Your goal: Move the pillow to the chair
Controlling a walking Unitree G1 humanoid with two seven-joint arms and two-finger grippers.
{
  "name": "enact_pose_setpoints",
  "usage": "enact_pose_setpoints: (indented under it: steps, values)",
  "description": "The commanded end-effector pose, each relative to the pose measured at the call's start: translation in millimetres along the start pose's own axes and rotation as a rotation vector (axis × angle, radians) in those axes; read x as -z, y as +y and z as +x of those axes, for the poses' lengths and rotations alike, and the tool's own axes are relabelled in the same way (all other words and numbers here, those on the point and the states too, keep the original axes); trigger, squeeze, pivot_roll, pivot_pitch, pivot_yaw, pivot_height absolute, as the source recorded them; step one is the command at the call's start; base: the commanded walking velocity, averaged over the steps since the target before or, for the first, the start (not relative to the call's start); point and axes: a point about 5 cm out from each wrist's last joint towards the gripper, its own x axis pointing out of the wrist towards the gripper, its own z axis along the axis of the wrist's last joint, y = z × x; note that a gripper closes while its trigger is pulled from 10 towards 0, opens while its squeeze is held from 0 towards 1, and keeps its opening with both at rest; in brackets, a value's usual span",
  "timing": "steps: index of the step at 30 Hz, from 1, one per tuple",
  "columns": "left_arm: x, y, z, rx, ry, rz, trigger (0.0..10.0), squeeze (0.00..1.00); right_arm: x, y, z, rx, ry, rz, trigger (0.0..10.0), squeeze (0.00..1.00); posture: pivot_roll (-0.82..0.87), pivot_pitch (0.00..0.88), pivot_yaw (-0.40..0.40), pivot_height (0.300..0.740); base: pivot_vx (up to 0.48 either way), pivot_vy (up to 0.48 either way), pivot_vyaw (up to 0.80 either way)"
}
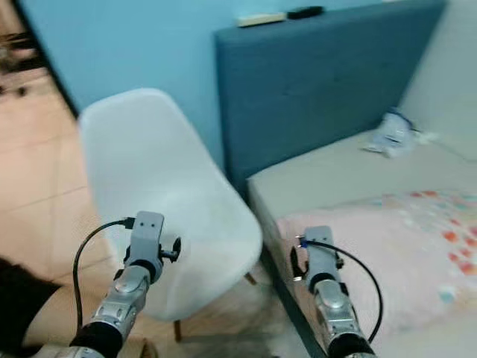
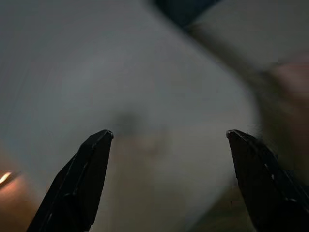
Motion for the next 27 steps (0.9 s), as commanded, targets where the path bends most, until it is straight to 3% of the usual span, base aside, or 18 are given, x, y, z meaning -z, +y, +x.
enact_pose_setpoints:
  steps: [1, 10, 18, 27]
  values:
    - [5, -2.9, -1.6, 0.007, 0.020, -0.011, 10.0, 0.00, 4, 2.0, -0.6, 0.001, 0.024, 0.018, 10.0, 0.00, -0.04, 0.070, 0.011, 0.740, 0.000, 0.000, -0.80]
    - [4, 3.2, -5.5, -0.052, -0.008, -0.045, 10.0, 0.00, 4, 5.3, 0.8, -0.024, 0.037, 0.005, 10.0, 0.00, -0.03, 0.073, -0.018, 0.740, 0.000, 0.000, -0.80]
    - [12, 5.5, -9.5, -0.062, 0.022, -0.030, 10.0, 0.00, 6, 6.4, 1.6, -0.061, 0.072, -0.020, 10.0, 0.00, -0.02, 0.093, -0.035, 0.740, 0.000, 0.000, -0.80]
    - [9, 8.0, -9.0, -0.073, 0.027, -0.074, 10.0, 0.00, 5, 6.0, 2.2, -0.072, 0.072, -0.014, 10.0, 0.00, -0.01, 0.104, -0.035, 0.740, 0.000, 0.000, -0.80]
